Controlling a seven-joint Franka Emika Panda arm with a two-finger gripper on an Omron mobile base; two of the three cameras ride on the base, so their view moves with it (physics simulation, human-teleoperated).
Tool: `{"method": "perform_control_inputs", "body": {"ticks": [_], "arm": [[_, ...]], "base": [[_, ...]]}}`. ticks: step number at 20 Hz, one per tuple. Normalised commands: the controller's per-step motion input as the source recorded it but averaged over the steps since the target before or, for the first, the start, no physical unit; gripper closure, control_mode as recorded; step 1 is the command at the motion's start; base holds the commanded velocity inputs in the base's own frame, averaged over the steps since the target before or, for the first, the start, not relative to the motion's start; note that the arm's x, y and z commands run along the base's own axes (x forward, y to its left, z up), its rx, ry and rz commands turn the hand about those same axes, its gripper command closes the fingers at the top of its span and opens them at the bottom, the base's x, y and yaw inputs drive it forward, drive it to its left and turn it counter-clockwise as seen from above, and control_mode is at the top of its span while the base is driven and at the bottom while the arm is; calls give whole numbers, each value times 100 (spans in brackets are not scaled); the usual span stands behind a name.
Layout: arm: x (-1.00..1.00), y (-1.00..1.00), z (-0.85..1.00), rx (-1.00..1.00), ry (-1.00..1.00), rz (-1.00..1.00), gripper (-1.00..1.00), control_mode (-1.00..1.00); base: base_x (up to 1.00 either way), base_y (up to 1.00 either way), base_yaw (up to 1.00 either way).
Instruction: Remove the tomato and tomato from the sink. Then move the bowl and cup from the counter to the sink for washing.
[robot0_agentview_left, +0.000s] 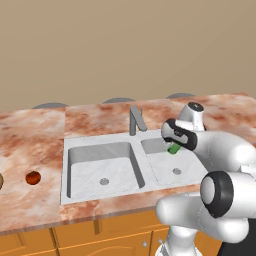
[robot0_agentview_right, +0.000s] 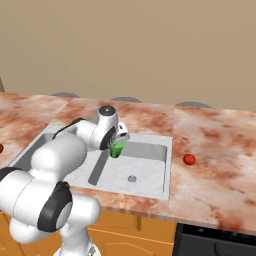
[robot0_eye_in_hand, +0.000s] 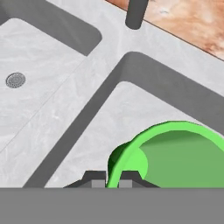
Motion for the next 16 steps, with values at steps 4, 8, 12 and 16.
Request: {"method": "perform_control_inputs", "body": {"ticks": [4,8,12,16], "arm": [[0,35,-6,0,0,1,100,-100],[0,36,-5,0,0,1,100,-100],[0,43,-4,0,0,0,100,-100],[0,45,-4,0,0,0,100,-100]], "base": [[0,0,0],[0,0,0],[0,0,0],[0,0,0]]}}
